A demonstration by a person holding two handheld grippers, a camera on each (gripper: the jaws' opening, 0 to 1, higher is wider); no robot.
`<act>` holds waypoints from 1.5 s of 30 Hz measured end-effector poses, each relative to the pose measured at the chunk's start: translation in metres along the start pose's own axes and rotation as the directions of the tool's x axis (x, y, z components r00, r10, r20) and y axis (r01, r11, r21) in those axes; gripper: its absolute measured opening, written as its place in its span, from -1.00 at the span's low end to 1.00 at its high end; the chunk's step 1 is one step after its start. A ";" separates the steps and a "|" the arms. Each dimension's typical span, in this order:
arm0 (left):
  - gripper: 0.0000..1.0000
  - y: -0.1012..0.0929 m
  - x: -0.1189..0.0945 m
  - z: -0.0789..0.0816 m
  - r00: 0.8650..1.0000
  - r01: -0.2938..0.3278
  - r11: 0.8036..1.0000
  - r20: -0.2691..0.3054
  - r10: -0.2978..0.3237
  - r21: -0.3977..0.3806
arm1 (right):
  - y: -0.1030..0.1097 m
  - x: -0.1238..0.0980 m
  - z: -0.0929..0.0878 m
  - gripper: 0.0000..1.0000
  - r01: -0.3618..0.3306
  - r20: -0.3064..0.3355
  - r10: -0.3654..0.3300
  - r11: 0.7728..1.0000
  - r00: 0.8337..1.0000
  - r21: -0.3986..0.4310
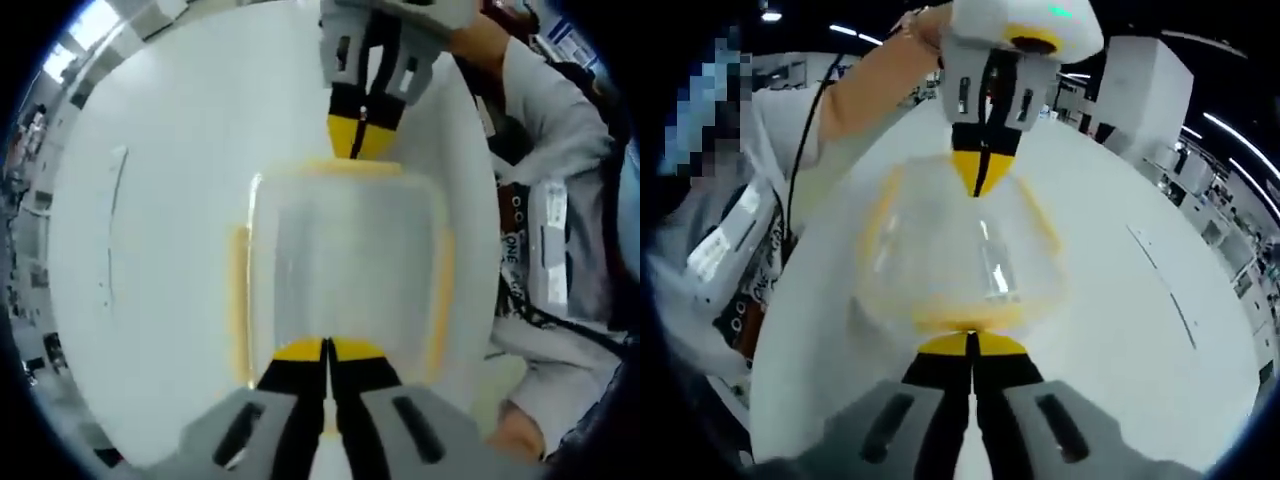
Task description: Snap each plastic latch of the storage box into its locked position after aligning the lid with the box until every specified latch is closed and the lid sits flush.
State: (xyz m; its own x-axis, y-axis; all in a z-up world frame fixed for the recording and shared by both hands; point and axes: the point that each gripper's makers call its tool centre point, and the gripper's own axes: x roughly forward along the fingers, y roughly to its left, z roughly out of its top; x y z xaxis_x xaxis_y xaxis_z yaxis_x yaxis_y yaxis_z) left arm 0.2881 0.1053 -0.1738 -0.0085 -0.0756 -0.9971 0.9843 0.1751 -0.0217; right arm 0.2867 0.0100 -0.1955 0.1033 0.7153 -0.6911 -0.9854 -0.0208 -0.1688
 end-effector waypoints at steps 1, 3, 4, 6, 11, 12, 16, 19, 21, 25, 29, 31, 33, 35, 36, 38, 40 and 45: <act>-1.00 0.001 -0.001 0.000 1.000 0.008 1.000 -0.004 -0.008 -0.003 | 0.000 -0.001 0.000 -1.00 -0.003 0.000 0.003 1.000 1.000 0.004; -1.00 0.003 -0.002 -0.001 1.000 0.013 1.000 -0.015 -0.013 -0.004 | 0.000 0.001 -0.001 -1.00 -0.004 -0.011 0.004 1.000 1.000 0.021; -1.00 0.004 -0.002 -0.001 1.000 0.016 1.000 -0.021 -0.016 -0.005 | 0.000 0.000 -0.002 -1.00 -0.013 -0.021 0.014 1.000 1.000 0.019; -1.00 0.002 -0.001 -0.001 0.999 0.010 1.000 -0.035 -0.010 -0.003 | -0.002 0.001 -0.002 -1.00 -0.009 -0.031 0.009 1.000 0.999 0.007; -1.00 -0.002 0.000 -0.002 0.999 0.039 0.999 -0.021 -0.040 -0.005 | -0.020 -0.005 -0.001 -1.00 0.073 -0.052 -0.073 0.997 0.996 0.013; -1.00 -0.002 0.000 -0.002 0.999 0.045 0.999 -0.010 -0.045 -0.005 | -0.029 -0.008 0.002 -1.00 0.120 -0.042 -0.120 0.993 0.992 0.004; -1.00 -0.006 -0.001 -0.001 0.994 0.043 0.994 0.095 -0.053 0.099 | -0.042 -0.022 0.024 -1.00 0.214 -0.002 -0.214 0.977 0.977 0.008; -0.95 -0.010 -0.005 -0.002 0.967 0.056 0.990 0.239 -0.086 0.128 | -0.038 -0.020 0.052 -1.00 0.210 0.048 -0.209 0.978 0.977 -0.017; -0.85 -0.009 -0.010 -0.002 0.949 0.035 0.991 0.306 -0.074 0.130 | -0.035 -0.014 0.065 -1.00 0.216 0.073 -0.213 0.976 0.974 -0.027; -0.86 -0.003 -0.025 -0.003 0.905 -0.030 0.993 0.425 -0.023 0.117 | -0.028 -0.003 0.087 -1.00 0.206 0.110 -0.201 0.978 0.973 -0.035; -0.85 -0.001 -0.037 -0.021 0.888 -0.083 0.993 0.459 0.034 0.087 | -0.016 0.014 0.101 -1.00 0.131 0.091 -0.128 0.991 0.988 -0.033; -0.85 -0.003 -0.039 -0.029 0.884 -0.098 0.993 0.465 0.053 0.073 | -0.010 0.019 0.103 -1.00 0.094 0.064 -0.093 0.995 0.994 -0.024; -0.86 -0.002 -0.041 -0.041 0.879 -0.122 0.991 0.469 0.085 0.049 | -0.006 0.025 0.105 -1.00 0.066 0.036 -0.066 0.998 0.997 -0.018; -0.86 0.001 -0.043 -0.052 0.876 -0.134 0.991 0.470 0.106 0.026 | -0.001 0.029 0.102 -1.00 0.026 -0.007 -0.026 1.000 1.000 -0.004; -0.86 0.003 -0.043 -0.064 0.875 -0.138 0.990 0.467 0.123 -0.003 | 0.000 0.034 0.102 -1.00 0.016 -0.024 -0.016 1.000 1.000 0.003; -0.87 0.005 -0.044 -0.073 0.867 -0.150 0.988 0.477 0.144 -0.026 | 0.003 0.038 0.098 -1.00 -0.005 -0.073 0.006 1.000 0.997 0.015; -0.89 0.004 -0.042 -0.081 0.862 -0.142 0.989 0.485 0.143 -0.041 | 0.003 0.041 0.095 -1.00 -0.014 -0.124 0.013 1.000 0.992 -0.005; -0.92 0.002 -0.032 -0.097 0.849 -0.153 0.985 0.500 0.173 -0.081 | 0.004 0.046 0.097 -1.00 -0.025 -0.165 0.023 1.000 0.986 -0.013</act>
State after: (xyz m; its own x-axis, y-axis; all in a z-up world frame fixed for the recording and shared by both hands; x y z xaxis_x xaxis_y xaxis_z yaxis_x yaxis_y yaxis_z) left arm 0.2731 0.2035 -0.1493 0.2514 -0.5244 -0.8135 0.9564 0.2636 0.1257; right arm 0.2741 0.1108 -0.1597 0.1017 0.5892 -0.8015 -0.9858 -0.0483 -0.1606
